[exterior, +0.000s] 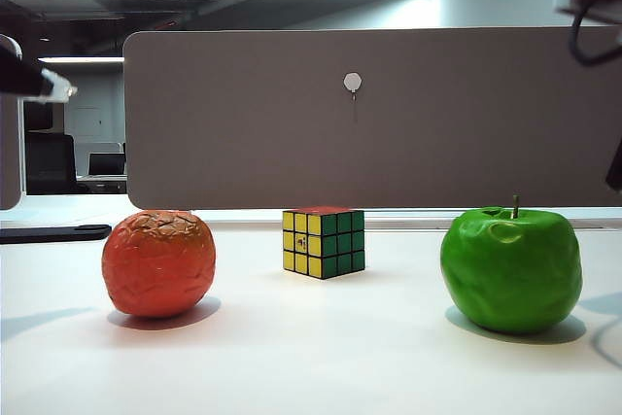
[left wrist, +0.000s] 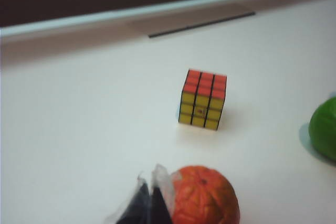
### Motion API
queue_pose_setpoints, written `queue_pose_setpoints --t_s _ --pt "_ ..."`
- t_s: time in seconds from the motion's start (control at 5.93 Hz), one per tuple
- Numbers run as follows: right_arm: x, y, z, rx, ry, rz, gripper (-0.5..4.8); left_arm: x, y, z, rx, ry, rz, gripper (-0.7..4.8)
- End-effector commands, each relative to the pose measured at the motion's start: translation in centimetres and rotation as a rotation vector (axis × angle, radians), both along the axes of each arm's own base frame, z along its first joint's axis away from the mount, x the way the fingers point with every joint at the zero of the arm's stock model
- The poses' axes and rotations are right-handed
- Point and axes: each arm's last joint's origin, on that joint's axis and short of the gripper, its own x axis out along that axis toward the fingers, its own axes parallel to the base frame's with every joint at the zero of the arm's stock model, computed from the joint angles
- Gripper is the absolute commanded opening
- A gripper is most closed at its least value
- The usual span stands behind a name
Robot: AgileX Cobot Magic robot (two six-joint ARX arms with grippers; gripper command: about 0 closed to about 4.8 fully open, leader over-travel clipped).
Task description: Move all the fruits on the tabletop near the face of the Rubik's cube that has the color most similar to each fruit.
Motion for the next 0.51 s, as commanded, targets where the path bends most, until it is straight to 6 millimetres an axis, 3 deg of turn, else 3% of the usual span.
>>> queue_pose_setpoints --t_s 0.17,0.51 --pt "1.15 0.61 -1.54 -0.012 0.117 0.022 -0.01 0.21 -0.04 1.24 -0.038 -0.108 0.008 -0.06" --pt "0.87 0.74 -1.94 0.035 0.198 0.051 -0.01 0.22 -0.04 1.45 -0.045 -0.128 0.008 -0.06"
